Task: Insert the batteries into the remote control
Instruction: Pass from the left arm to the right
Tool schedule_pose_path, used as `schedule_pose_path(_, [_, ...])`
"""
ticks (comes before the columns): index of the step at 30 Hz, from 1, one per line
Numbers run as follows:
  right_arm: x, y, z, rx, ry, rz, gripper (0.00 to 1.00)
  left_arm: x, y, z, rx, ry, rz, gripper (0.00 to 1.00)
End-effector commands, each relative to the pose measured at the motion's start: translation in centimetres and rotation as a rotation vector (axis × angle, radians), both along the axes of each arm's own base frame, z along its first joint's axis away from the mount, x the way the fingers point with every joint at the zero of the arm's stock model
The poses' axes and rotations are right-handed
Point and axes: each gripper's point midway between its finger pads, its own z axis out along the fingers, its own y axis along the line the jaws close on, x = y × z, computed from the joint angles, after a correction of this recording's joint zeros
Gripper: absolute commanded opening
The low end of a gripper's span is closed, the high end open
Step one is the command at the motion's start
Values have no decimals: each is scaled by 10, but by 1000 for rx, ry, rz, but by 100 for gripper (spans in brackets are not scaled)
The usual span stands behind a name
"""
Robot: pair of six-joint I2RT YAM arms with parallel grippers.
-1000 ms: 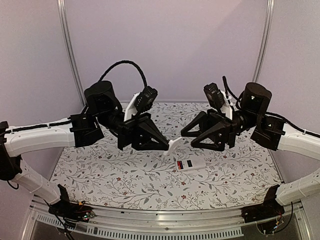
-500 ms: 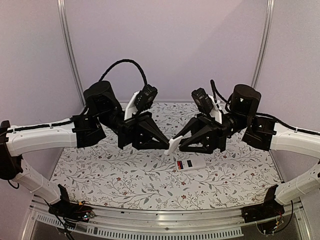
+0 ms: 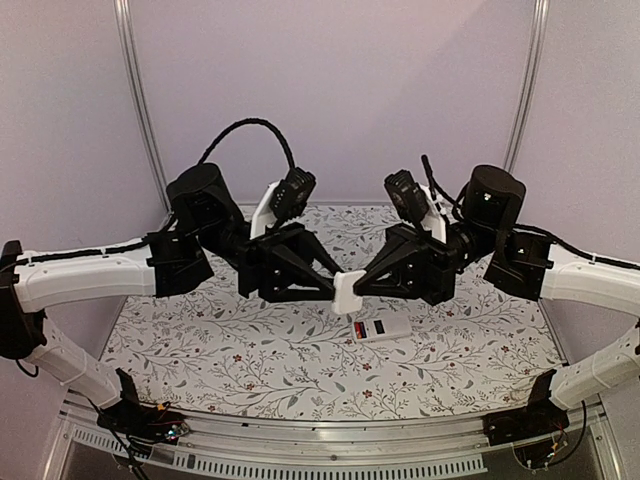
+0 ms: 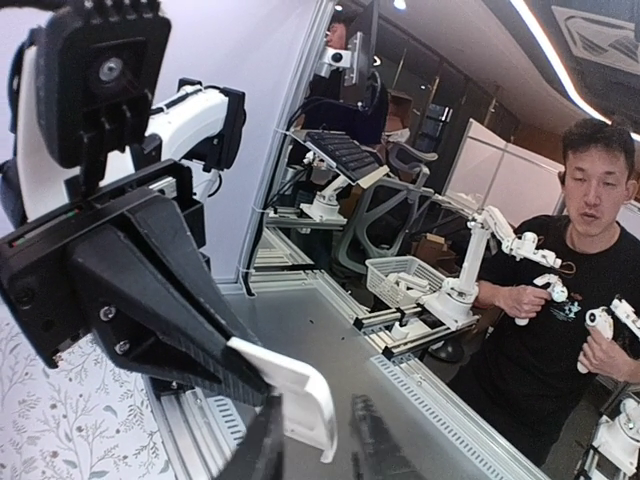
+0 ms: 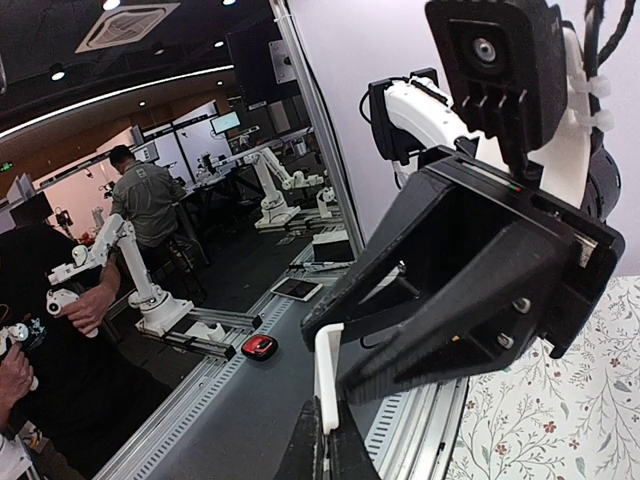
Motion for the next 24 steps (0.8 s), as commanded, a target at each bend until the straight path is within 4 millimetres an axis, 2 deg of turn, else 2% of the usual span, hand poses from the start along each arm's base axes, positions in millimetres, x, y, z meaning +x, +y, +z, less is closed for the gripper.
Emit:
schedule_pose_path(1, [6, 7, 5, -14, 44, -31, 0, 27, -3, -15, 52, 13, 142, 56])
schedule_pose_path(3, [17, 9, -3, -51, 71, -70, 0, 46, 5, -18, 70, -47, 282, 74])
schedule_pose_path(6, [47, 4, -22, -116, 146, -165, 0, 83, 27, -25, 110, -189, 574, 97])
schedule_pose_path(7, [57, 2, -30, -153, 191, -197, 0, 90, 36, -26, 118, -243, 650, 99])
schedule_pose_path(9, [80, 0, -52, -228, 273, -266, 0, 100, 52, -27, 124, -340, 761, 100])
schedule_pose_path(11, [95, -3, -71, -281, 344, -296, 0, 103, 63, -42, 170, -451, 805, 99])
schedule_pose_path(13, [108, -3, -91, -336, 425, -319, 0, 105, 65, -63, 237, -571, 815, 99])
schedule_pose_path(17, [117, -4, -119, -407, 522, -328, 0, 102, 54, -99, 361, -837, 800, 100])
schedule_pose_path(24, [118, 0, -151, -480, 596, -288, 0, 97, 24, -141, 444, -961, 665, 96])
